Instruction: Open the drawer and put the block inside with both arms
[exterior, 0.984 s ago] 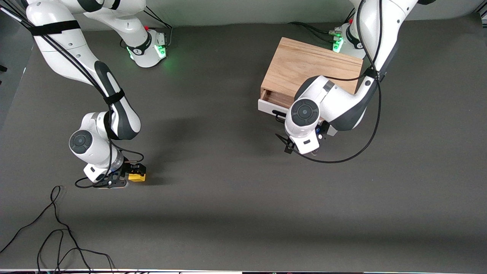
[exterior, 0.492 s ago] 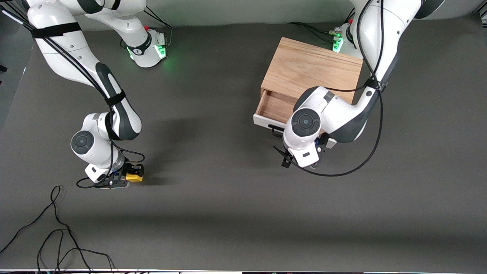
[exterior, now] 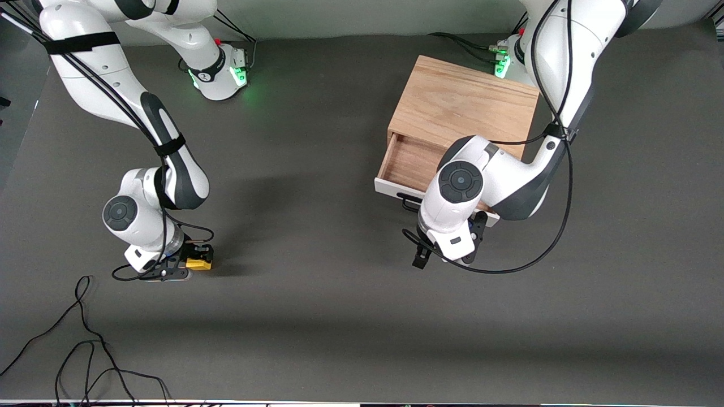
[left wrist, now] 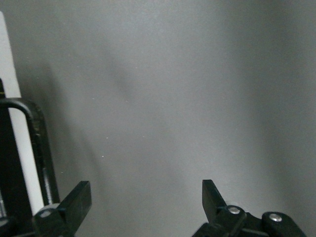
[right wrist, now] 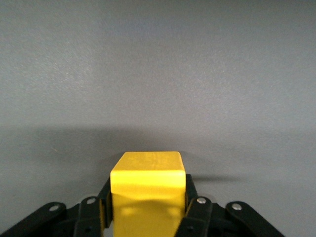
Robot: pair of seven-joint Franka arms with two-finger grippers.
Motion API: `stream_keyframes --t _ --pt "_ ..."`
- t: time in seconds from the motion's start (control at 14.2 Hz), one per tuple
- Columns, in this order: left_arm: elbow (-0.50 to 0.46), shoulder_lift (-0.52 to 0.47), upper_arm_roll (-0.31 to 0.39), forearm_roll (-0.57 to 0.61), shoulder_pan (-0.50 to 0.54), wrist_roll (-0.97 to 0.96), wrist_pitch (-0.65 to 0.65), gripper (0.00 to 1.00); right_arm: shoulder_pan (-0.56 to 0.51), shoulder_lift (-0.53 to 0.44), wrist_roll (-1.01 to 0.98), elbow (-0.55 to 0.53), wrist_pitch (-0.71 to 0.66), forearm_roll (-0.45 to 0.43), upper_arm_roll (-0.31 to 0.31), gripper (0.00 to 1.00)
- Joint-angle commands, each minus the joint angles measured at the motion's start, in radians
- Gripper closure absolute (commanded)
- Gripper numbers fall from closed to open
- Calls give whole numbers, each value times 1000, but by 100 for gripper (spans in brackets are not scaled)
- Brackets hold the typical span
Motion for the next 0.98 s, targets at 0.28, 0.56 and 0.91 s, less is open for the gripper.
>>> stream_keyframes --t 0.28,0.56,0.91 --pt "175 -21 7 107 43 96 -115 0 17 -93 -8 215 -415 7 1 80" --pt "229 -86 0 -29 175 426 -316 0 40 -95 53 438 -701 8 2 80" --pt "217 -206 6 -129 324 857 -612 0 201 -81 326 682 -947 34 2 80"
